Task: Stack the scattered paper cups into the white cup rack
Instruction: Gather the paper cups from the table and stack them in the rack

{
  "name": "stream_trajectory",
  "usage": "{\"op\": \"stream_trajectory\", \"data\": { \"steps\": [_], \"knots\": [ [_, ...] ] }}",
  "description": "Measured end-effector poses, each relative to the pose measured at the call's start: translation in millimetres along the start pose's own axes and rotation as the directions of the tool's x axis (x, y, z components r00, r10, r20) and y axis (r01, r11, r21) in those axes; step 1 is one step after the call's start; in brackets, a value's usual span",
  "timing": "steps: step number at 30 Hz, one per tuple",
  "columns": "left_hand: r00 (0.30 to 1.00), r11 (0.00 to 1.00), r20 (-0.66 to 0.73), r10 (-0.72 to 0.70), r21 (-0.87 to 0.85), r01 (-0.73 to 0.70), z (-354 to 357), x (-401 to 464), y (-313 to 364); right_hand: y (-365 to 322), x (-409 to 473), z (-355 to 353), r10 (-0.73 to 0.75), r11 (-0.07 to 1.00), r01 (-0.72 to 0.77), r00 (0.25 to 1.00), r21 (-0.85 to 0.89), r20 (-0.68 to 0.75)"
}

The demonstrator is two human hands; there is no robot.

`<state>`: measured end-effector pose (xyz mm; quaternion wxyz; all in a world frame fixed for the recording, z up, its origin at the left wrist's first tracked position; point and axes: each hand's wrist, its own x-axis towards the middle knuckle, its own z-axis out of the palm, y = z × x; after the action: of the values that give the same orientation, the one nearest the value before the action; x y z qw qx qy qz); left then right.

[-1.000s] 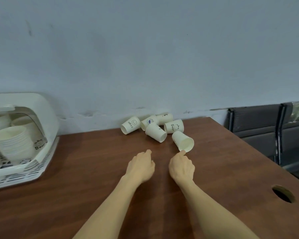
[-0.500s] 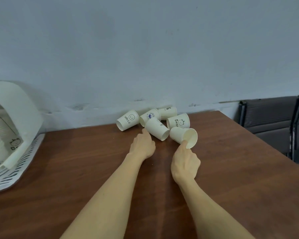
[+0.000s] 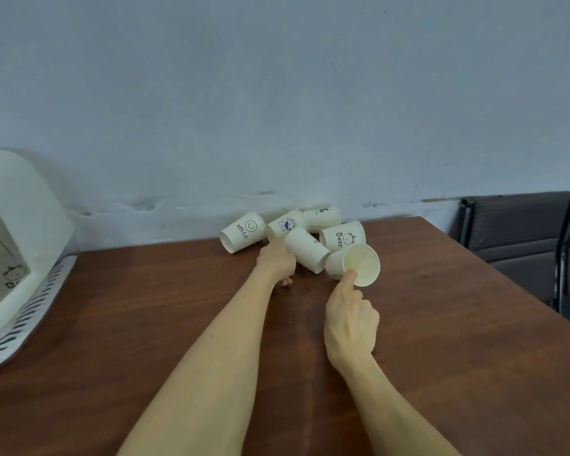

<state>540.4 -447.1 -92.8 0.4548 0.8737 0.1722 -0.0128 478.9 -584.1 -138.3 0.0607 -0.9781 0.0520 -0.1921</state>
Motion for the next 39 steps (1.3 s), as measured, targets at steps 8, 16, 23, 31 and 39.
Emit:
{"op": "stream_trajectory", "data": {
  "steps": [8, 16, 23, 31, 39],
  "knots": [
    [0.983, 0.979, -0.078, 0.165, 0.132, -0.153, -5, -35, 12, 2, 0, 0, -0.039, 0.998, 0.040, 0.999, -0.040, 0.028],
    [0.956, 0.848, -0.110, 0.273, 0.496, -0.185, -53, -103, 8, 0, -13, -23, -0.149, 0.983, 0.154, 0.987, -0.105, 0.052],
    [0.939, 0.801, -0.157, 0.306, 0.575, -0.165, -94, -158, -2, -17, -52, -72, -0.305, 0.943, 0.313, 0.948, -0.111, 0.085],
    [0.908, 0.842, -0.268, 0.323, 0.519, -0.147, -134, -243, 0, -47, -103, -150, -0.481, 0.868, 0.492, 0.868, -0.074, 0.123],
    [0.854, 0.809, -0.356, 0.379, 0.576, -0.119, -215, -303, -31, -99, -141, -218, -0.575, 0.818, 0.574, 0.818, 0.035, -0.002]
  ]
}}
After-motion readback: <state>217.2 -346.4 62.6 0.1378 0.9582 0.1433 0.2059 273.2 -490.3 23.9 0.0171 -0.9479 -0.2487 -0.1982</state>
